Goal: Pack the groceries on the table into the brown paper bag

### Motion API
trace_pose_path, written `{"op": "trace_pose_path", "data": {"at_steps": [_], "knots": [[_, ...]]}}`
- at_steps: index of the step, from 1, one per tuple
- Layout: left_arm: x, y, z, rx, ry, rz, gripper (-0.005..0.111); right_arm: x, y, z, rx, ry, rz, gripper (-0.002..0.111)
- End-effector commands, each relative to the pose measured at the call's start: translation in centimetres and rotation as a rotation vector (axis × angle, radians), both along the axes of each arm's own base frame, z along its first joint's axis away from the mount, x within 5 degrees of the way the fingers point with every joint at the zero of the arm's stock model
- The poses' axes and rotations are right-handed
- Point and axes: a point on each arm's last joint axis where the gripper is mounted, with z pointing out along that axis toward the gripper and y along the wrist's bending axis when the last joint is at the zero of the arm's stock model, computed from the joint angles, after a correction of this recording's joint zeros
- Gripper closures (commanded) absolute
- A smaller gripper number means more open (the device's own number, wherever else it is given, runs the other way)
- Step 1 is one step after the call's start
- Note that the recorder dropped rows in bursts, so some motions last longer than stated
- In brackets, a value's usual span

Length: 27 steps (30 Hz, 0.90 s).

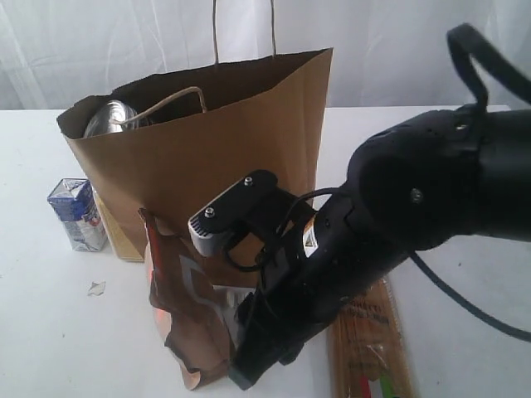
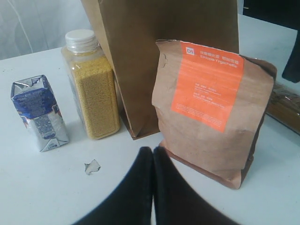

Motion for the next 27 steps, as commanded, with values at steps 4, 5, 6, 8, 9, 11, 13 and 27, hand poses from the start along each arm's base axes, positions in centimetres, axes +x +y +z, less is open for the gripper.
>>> {"op": "trace_pose_path", "data": {"at_steps": [4,5,6,8,9,11,13,27], "knots": [[0.0,0.0,-0.1,-0.004,0.008,-0.004,0.106,-2.8,1.1,3.2,0.171,-0.05,0.038,0.051],[0.0,0.0,-0.1,-0.004,0.008,-0.004,0.106,-3.0,1.4,3.3,0.188,-0.06,0.047,0.05],[0.0,0.0,-0.1,-0.004,0.008,-0.004,0.106,-3.0,1.5,3.4,0.194,-0.067,0.05,0.049],[0.0,0.0,-0.1,-0.004,0.008,-0.004,0.106,-3.2,1.7,3.5,0.209,-0.072,0.054,0.049],[0.0,0.0,-0.1,-0.004,0.008,-0.004,0.106,-3.2,1.8,3.5,0.217,-0.079,0.054,0.049],[0.0,0.0,-0.1,-0.004,0.008,-0.004,0.106,-3.5,2.0,3.6,0.224,-0.083,0.065,0.049],[0.0,0.0,-0.1,-0.004,0.008,-0.004,0.106,-3.7,2.5,4.2,0.242,-0.093,0.082,0.049],[-0.1,0.0,-0.2,-0.003,0.01,-0.004,0.106,-0.7,0.9,3.3,0.112,-0.041,-0.194,0.049]]}}
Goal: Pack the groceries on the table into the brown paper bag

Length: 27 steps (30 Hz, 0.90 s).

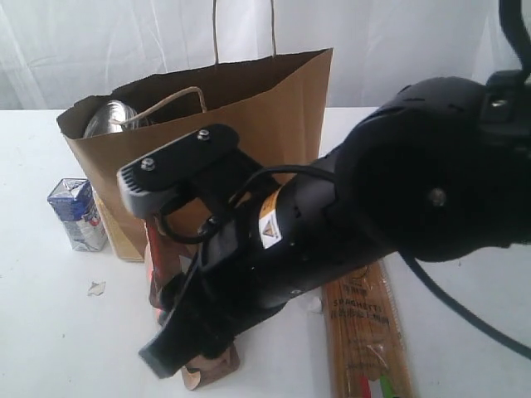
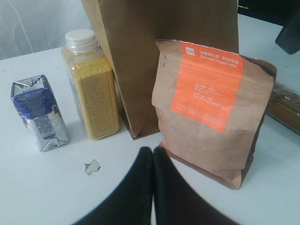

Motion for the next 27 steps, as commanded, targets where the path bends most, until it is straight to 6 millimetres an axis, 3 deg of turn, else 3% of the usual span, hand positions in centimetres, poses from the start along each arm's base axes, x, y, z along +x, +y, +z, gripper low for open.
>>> {"op": "trace_pose_path", "data": {"at_steps": [1,11,16,20,27], "knots": [[-0.1,0.0,-0.2,-0.003,0.01,-0.004,0.106,2.1,-2.7,-1.4,-0.105,0.071,-0.21,0.049],[-0.1,0.0,-0.2,-0.003,0.01,-0.004,0.106,4.6,-9.0,-6.5,-0.22,0.17,-0.472,0.049],[-0.1,0.0,-0.2,-0.003,0.01,-0.004,0.106,5.7,-10.4,-6.9,-0.178,0.151,-0.544,0.048],[-0.1,0.0,-0.2,-0.003,0.01,-0.004,0.106,6.8,-11.2,-7.1,-0.157,0.129,-0.589,0.038],[-0.1,0.0,-0.2,-0.003,0.01,-0.004,0.106,6.8,-12.3,-8.0,-0.203,0.149,-0.616,0.036]]}}
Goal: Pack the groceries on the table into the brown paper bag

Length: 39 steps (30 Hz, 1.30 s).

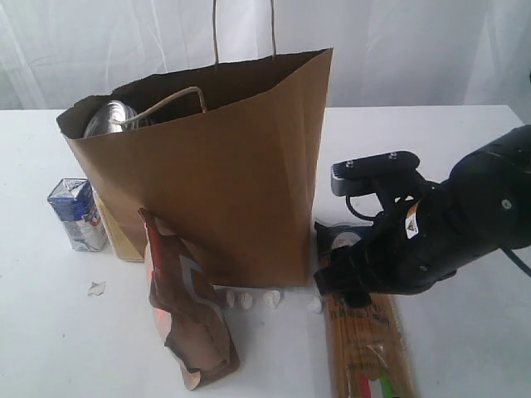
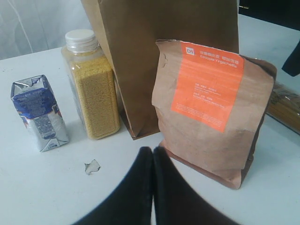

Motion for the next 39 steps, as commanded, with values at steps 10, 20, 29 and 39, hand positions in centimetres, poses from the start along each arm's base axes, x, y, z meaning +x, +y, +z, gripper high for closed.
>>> {"op": "trace_pose_path", "data": {"at_steps": [10,20,29,39], "knots": [[-0.1,0.0,-0.2,-0.003,0.01,-0.004,0.106,-2.2,-3.5,0.6,0.144,-0.171,-0.137,0.058],[-0.1,0.0,-0.2,-0.003,0.01,-0.004,0.106,-7.4,-6.3,3.2,0.309,-0.428,-0.126,0.108],[-0.1,0.0,-0.2,-0.003,0.01,-0.004,0.106,-12.3,-9.0,5.4,0.451,-0.656,-0.116,0.108],[-0.1,0.0,-0.2,-0.003,0.01,-0.004,0.106,-14.5,-10.2,4.8,0.496,-0.718,-0.119,0.108]]}}
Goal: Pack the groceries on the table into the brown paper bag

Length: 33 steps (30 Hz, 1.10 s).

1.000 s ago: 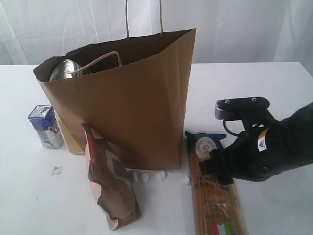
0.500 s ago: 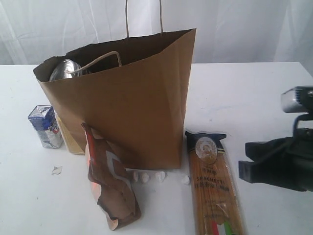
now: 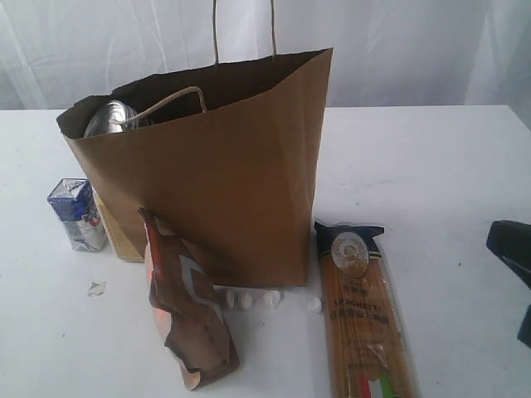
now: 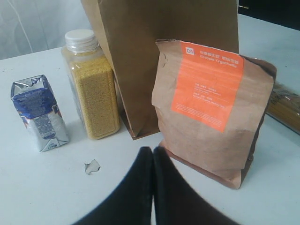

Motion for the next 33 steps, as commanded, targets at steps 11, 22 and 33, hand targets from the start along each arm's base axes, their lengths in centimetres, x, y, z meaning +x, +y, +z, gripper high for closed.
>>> {"op": "trace_pose_path", "data": {"at_steps": [11,22,33], "knots": [[-0.1,0.0,-0.2,-0.003,0.01,-0.004,0.106,-1.5,-0.8,-7.0,0.043,-0.158,0.01,0.108],[-0.1,0.0,-0.2,-0.003,0.01,-0.004,0.106,-2.5,-2.3,-7.9,-0.112,-0.164,-0.078,0.108],[-0.1,0.0,-0.2,-0.003,0.01,-0.004,0.106,-2.8,-2.6,-7.6,-0.128,-0.218,-0.105,0.108]]}}
